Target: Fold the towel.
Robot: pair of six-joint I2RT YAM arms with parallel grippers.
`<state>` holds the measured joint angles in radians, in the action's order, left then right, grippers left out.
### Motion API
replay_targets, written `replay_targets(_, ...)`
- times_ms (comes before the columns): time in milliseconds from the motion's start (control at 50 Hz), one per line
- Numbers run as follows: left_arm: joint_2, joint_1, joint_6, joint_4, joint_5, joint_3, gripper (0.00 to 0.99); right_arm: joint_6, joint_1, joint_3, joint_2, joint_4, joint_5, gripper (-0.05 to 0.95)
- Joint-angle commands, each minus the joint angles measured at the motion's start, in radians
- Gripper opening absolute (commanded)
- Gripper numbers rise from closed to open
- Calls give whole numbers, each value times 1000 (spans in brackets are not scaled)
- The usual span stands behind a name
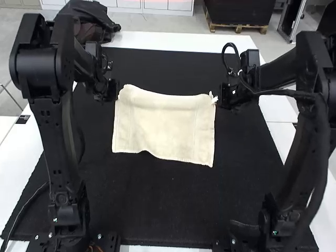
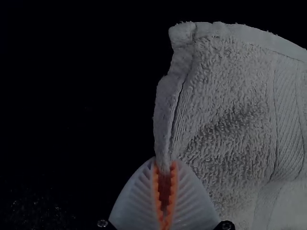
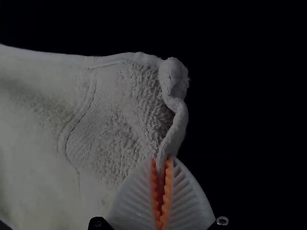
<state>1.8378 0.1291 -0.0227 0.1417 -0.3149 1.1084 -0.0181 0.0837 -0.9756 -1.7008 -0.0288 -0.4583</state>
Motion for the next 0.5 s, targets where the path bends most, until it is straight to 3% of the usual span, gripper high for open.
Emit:
replay_targets(0, -40, 26, -26, 16, 8, -5, 26, 1, -27, 6, 49, -20, -6, -23)
replay_targets(260, -69, 26, -52, 90, 4, -24, 26, -13, -29, 34, 89, -77, -25, -23)
replay_targets(480, -95, 30, -71, 98, 4, -79, 26, -13, -29, 95, 119, -88, -43, -23)
